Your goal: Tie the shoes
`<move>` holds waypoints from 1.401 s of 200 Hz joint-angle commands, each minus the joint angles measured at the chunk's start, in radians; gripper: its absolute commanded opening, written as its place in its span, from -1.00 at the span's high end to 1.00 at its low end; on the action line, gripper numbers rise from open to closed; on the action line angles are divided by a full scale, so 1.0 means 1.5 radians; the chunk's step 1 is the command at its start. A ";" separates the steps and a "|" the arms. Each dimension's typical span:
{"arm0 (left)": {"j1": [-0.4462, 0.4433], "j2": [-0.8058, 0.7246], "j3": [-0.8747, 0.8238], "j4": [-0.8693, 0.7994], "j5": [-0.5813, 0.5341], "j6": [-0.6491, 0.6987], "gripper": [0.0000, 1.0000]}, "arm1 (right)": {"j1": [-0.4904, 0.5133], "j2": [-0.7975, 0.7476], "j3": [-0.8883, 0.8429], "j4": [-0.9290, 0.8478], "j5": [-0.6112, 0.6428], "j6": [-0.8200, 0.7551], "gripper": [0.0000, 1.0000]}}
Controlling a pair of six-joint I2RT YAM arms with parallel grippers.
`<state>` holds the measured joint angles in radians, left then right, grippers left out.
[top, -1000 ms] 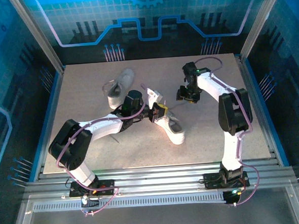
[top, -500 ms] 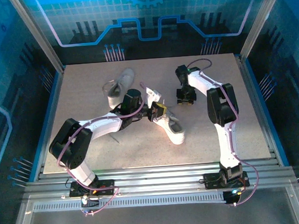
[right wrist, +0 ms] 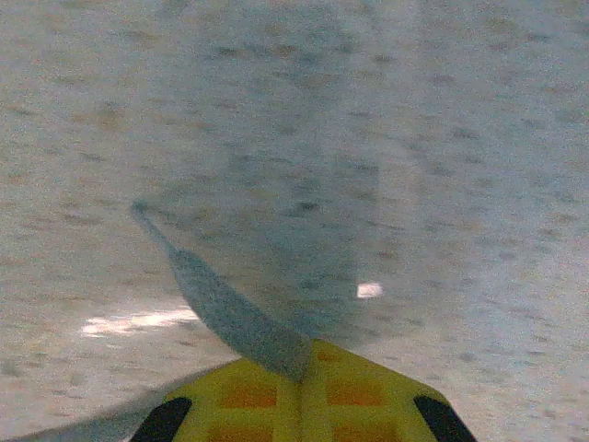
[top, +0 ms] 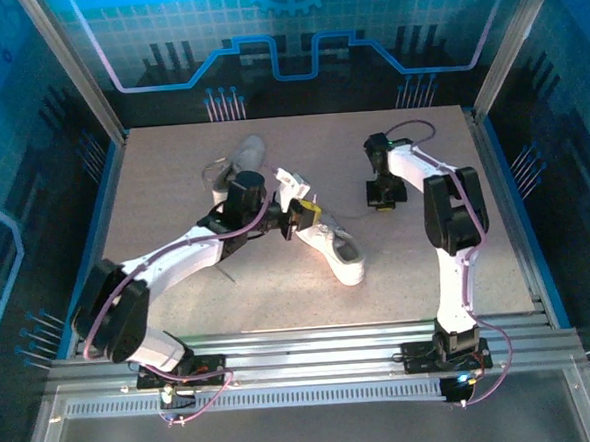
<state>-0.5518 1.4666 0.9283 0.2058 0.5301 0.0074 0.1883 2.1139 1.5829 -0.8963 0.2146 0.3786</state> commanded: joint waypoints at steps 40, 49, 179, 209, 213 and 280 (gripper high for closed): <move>0.018 -0.147 -0.007 -0.091 -0.053 0.019 1.00 | -0.067 -0.214 -0.120 0.116 0.033 -0.096 1.00; 0.020 -0.166 -0.015 -0.105 -0.064 0.017 1.00 | -0.074 -0.239 -0.130 0.126 0.037 -0.107 1.00; 0.023 -0.544 -0.176 -0.524 -0.324 -0.136 1.00 | -0.184 -0.334 -0.166 0.195 0.083 -0.276 1.00; 0.031 -0.621 -0.167 -0.668 -0.514 -0.249 1.00 | -0.187 -0.315 -0.164 0.206 0.083 -0.294 1.00; 0.030 -0.630 -0.166 -0.674 -0.530 -0.256 1.00 | -0.187 -0.312 -0.162 0.207 0.084 -0.295 1.00; 0.032 -0.670 -0.041 -0.888 -0.814 -0.449 1.00 | -0.193 -0.273 -0.147 0.219 0.132 -0.330 1.00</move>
<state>-0.5114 0.5079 0.7845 -0.9497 -0.4805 -0.5087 -0.0807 1.6859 1.3472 -0.5938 0.3706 -0.0841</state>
